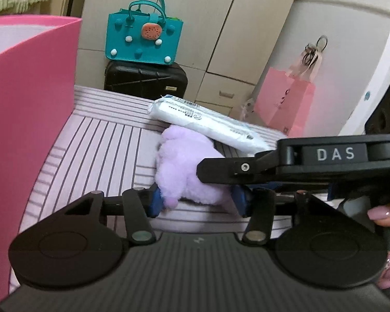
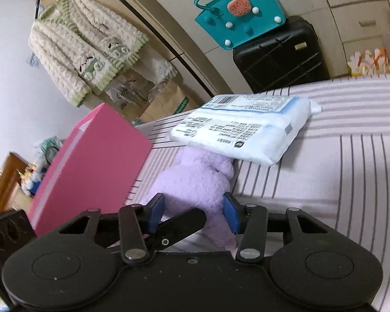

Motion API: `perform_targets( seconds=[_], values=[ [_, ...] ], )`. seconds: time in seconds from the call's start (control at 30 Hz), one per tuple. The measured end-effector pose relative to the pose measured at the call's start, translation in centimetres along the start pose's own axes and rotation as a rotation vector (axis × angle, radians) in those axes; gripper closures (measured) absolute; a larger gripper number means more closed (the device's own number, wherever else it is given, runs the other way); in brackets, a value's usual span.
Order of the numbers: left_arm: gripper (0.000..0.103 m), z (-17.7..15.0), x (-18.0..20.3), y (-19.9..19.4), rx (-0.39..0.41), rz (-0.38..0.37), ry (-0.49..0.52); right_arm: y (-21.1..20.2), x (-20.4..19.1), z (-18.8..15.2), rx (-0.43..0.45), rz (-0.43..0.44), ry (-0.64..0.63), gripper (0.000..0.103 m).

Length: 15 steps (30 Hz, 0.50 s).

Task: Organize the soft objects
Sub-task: 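Close both grippers on the lavender plush beside the white wipes pack, then lift the lavender plush with both grippers and carry it over the pink box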

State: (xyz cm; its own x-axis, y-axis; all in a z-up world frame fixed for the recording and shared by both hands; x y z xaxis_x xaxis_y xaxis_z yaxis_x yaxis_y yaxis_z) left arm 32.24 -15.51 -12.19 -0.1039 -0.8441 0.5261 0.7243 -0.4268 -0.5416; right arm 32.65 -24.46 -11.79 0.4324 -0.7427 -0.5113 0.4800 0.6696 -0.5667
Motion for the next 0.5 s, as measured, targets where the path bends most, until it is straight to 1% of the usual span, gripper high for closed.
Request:
perform_targets(
  seconds=[0.13, 0.23, 0.33, 0.4, 0.5],
  values=[
    [0.052, -0.7, -0.4, -1.7, -0.021, -0.043, -0.028, -0.4, -0.9, -1.0, -0.015, 0.028, 0.008, 0.049],
    [0.052, -1.3, -0.6, -2.8, -0.035, -0.054, -0.036, -0.7, -1.6, -1.7, -0.023, 0.042, 0.006, 0.049],
    [0.057, -1.9, -0.6, -3.7, -0.039, -0.049, -0.018, -1.2, -2.1, -2.3, -0.029, 0.038, -0.002, 0.049],
    [0.06, -2.3, -0.6, -4.1, -0.052, -0.066, -0.021, -1.7, -2.4, -2.7, -0.033, 0.026, -0.003, 0.049],
    [0.061, -2.9, -0.3, -4.9, -0.068, -0.092, -0.005, -2.8, -2.6, -3.4, -0.031, 0.025, -0.014, 0.049]
  ],
)
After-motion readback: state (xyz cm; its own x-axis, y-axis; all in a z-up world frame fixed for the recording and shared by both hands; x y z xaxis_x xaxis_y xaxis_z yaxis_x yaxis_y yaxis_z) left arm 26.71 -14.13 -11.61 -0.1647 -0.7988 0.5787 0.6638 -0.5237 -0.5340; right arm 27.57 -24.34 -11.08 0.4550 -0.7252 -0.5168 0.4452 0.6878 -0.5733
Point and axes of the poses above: each gripper's, at about its wrist camera, not at the fingertips, and y roughly the way its jaws point, x to its right, z to its top, the point moved 9 cm from there along y, roughly the way its jaws point, and after that the axes turned 14 degrees about -y, right-handed, at the moved point
